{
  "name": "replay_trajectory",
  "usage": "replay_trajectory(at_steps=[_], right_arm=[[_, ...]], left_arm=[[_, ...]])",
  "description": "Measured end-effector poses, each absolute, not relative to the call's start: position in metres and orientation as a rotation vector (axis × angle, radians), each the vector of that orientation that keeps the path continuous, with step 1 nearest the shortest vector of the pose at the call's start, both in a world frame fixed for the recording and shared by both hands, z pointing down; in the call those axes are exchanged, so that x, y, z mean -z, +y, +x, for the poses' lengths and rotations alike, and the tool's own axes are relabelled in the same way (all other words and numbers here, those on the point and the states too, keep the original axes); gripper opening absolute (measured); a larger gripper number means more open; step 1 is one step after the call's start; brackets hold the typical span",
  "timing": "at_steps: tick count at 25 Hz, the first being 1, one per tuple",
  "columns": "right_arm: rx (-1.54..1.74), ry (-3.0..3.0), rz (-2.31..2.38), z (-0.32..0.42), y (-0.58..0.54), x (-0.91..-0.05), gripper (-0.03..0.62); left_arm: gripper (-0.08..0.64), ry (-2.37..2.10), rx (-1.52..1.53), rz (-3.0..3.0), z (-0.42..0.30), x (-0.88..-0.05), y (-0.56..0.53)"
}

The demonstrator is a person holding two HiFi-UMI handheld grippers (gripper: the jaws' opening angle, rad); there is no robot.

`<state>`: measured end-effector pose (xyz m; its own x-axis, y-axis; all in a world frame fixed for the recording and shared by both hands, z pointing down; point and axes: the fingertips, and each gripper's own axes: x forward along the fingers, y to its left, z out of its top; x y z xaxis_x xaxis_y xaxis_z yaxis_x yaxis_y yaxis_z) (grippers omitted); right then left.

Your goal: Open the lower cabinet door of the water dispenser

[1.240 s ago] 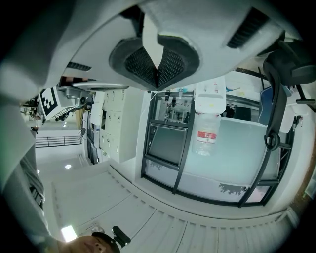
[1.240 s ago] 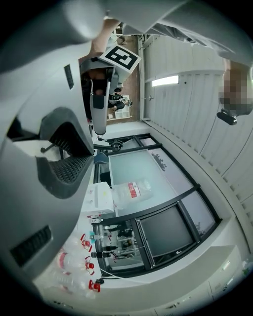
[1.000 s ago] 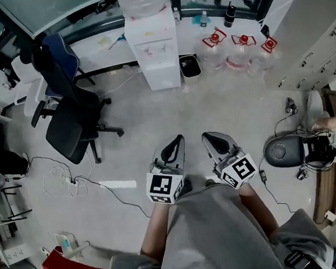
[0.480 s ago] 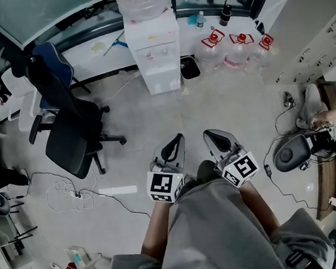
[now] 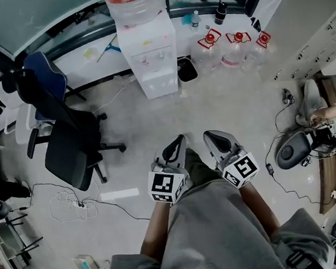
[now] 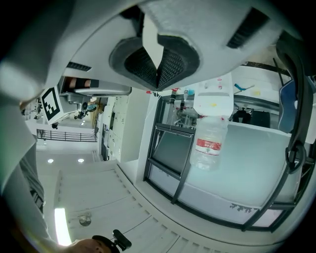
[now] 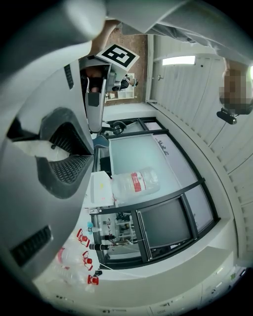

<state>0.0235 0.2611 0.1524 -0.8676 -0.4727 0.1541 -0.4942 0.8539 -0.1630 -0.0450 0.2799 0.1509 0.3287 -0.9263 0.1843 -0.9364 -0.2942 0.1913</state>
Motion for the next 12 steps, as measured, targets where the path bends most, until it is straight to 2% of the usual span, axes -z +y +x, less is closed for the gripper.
replay_trajectory(at_steps=[12], right_arm=[[-0.367, -2.915, 0.831, -0.003, 0.140, -0.166, 0.012]], left_arm=[[0.009, -1.612, -0.191, 2.374, -0.074, -0.157, 0.163]])
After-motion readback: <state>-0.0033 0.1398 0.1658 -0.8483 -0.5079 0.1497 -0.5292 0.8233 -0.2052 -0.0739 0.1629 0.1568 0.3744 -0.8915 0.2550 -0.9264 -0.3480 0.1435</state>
